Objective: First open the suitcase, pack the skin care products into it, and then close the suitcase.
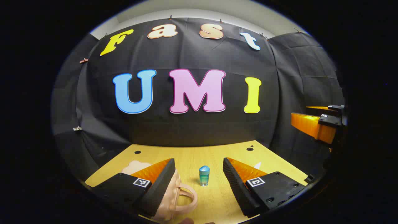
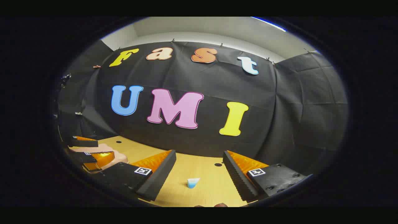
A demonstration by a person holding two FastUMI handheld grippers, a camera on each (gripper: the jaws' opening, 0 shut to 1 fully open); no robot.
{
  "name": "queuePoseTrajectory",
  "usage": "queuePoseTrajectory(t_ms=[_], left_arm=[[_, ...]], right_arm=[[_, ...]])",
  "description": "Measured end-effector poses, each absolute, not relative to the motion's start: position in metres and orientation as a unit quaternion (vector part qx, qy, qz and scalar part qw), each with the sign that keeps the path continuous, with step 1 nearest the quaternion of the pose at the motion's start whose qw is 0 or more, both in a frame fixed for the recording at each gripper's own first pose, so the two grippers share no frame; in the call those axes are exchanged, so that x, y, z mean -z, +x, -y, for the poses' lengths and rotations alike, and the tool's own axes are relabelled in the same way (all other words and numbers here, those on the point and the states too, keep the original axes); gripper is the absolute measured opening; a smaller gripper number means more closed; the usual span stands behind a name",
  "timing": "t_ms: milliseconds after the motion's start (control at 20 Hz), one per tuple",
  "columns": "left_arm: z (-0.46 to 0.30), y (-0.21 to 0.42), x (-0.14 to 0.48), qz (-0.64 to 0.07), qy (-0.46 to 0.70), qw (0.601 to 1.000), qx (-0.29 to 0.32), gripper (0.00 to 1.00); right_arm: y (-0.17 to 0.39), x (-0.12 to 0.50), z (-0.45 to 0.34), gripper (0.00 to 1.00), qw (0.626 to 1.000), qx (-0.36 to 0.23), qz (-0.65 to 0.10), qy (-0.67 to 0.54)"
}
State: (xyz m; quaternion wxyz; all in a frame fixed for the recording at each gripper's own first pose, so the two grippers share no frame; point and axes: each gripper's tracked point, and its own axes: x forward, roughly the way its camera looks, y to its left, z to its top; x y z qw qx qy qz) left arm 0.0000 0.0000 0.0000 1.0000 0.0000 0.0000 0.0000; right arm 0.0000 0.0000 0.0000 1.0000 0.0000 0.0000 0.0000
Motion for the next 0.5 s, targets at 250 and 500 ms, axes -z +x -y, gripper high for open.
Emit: queuePoseTrajectory(t_ms=[250, 500], left_arm=[[0.001, -0.005, -0.017, 0.03, 0.007, 0.999, 0.008, 0.97], [-0.005, -0.009, -0.019, 0.036, 0.01, 0.999, 0.015, 0.97]], right_arm=[[0.001, 0.0, -0.009, 0.96, 1.0, -0.004, -0.002, 0.003], [-0.001, -0.003, -0.017, 0.96, 1.0, -0.004, 0.003, -0.004]])
